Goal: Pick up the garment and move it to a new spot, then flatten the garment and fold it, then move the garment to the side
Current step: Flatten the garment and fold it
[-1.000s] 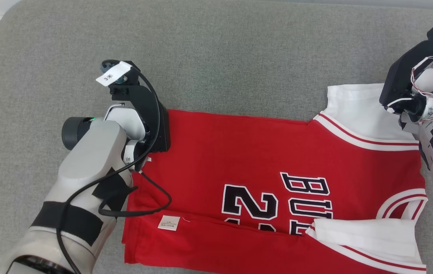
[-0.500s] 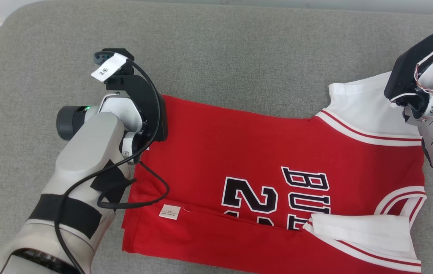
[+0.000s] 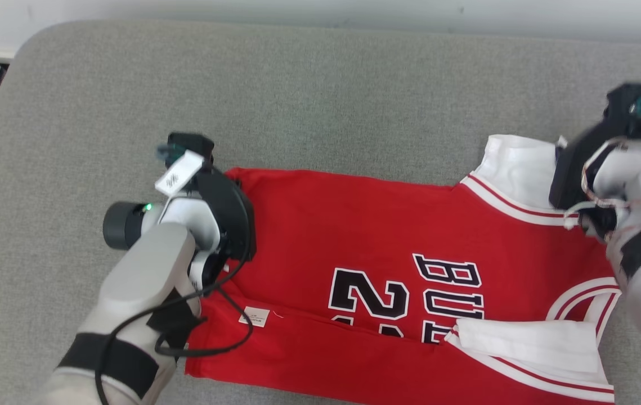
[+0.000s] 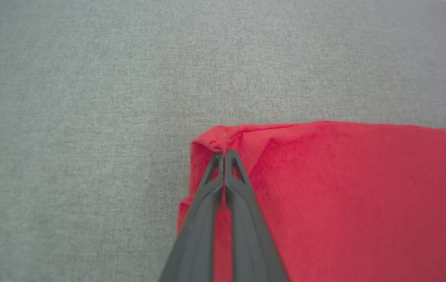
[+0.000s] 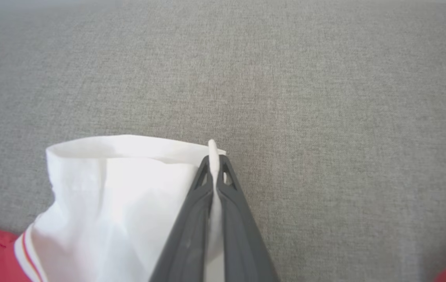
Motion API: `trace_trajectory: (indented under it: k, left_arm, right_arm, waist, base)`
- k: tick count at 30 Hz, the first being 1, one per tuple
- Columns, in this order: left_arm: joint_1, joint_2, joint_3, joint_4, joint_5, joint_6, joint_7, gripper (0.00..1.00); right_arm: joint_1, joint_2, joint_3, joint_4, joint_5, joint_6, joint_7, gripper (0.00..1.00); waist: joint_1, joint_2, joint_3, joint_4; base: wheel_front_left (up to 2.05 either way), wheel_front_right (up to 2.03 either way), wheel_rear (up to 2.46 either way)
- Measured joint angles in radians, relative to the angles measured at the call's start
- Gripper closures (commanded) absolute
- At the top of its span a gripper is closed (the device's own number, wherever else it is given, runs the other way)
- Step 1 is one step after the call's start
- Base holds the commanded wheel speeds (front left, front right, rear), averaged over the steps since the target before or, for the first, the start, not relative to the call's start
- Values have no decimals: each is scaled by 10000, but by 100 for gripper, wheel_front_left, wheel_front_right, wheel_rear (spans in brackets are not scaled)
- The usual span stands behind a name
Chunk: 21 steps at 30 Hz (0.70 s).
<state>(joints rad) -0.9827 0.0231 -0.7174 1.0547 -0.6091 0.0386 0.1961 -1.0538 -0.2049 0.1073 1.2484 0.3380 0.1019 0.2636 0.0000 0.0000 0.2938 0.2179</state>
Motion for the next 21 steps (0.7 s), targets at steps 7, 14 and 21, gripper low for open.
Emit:
trace_trajectory:
  k: [7, 14, 21]
  left_arm:
    - [981, 242, 25, -295, -132, -393, -1037, 100]
    - [1932, 727, 263, -426, -328, -397, -1839, 100]
    - [2604, 982, 322, -422, -414, -387, -2071, 100]
  right_arm:
    - [1494, -13, 301, -395, -69, 217, -989, 100]
    - [2708, -17, 832, -1156, -165, 228, -1939, 100]
    - [3785, -52, 1699, -2638, -159, 228, -2918, 100]
  waist:
    - [-1, 0, -571, -71]
    - [-1, -1, -1225, -237]
    - [-2, -1, -1807, -492]
  base:
    - [0, 0, 0]
    - [0, 0, 0]
    - [0, 0, 0]
